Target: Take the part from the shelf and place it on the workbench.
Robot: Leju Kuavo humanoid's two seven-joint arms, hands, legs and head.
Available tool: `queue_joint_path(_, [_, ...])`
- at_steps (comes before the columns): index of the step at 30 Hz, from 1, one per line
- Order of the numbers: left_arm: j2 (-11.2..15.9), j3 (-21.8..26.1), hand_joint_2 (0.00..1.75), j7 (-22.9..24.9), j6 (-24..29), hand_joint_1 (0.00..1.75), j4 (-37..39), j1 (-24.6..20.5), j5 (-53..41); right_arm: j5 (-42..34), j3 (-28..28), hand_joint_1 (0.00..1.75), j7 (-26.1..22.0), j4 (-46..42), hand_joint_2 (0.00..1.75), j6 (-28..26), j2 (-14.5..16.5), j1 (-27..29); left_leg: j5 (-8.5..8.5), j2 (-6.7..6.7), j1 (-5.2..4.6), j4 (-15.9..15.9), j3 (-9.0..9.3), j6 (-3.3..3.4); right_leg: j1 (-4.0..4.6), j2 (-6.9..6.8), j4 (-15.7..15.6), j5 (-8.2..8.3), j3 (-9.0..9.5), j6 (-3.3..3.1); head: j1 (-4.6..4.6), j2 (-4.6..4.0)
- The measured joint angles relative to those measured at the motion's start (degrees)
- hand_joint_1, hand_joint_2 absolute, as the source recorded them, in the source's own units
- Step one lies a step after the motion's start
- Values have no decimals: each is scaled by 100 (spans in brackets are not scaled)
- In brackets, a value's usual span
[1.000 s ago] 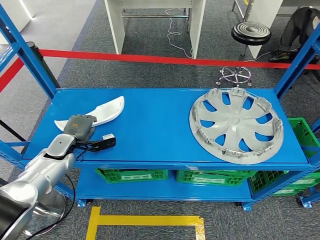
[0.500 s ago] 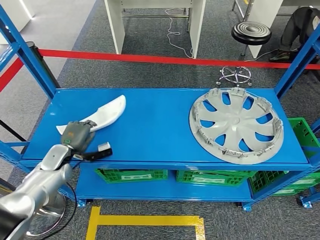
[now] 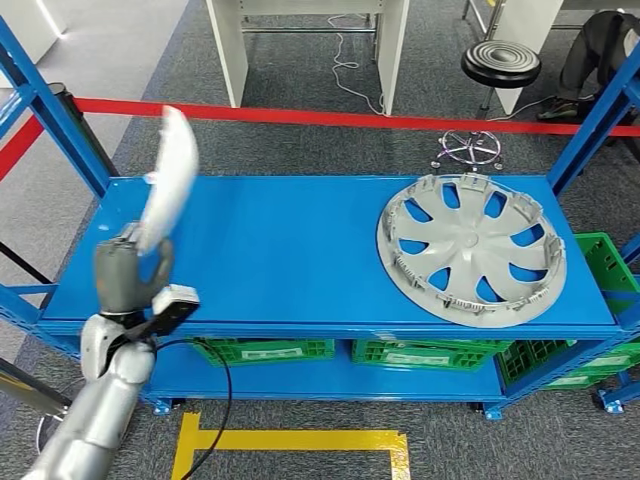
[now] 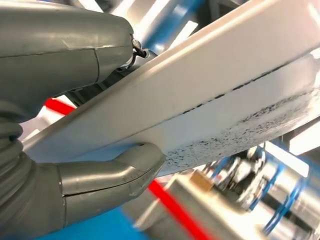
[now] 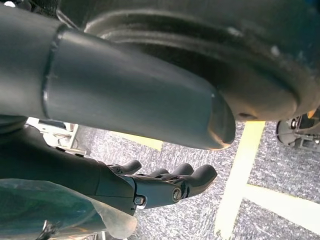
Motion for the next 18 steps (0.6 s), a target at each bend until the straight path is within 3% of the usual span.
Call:
queue_joint_path(3, [0, -100, 175, -200, -41, 175, -911, 412, 1046, 29, -38, 0, -28, 0, 0, -33, 1, 4, -3, 2, 0, 1, 0, 2, -1, 3, 0, 0, -1, 0, -2, -1])
queue_joint_path(9, [0, -161, 175, -368, -122, 175, -1258, 599, 1583, 37, -49, 0, -50, 0, 0, -59, 2, 10, -6, 3, 0, 3, 0, 3, -1, 3, -1, 0, -2, 0, -1, -1])
queue_joint_path(13, [4, -657, 175, -991, -1068, 175, -2968, 1523, 3537, 49, -173, 0, -133, 0, 0, -161, 2, 11, -27, 2, -10, 42, -19, 27, -10, -6, -3, -2, 0, 8, -1, 1])
queue_joint_path(18, [-46, -873, 175, -1193, -1789, 175, -3661, 2155, 4260, 38, -272, 0, -295, 0, 0, -285, 2, 18, -21, 3, -32, 70, -34, 105, -32, -2, -24, 34, 13, 85, -2, 1])
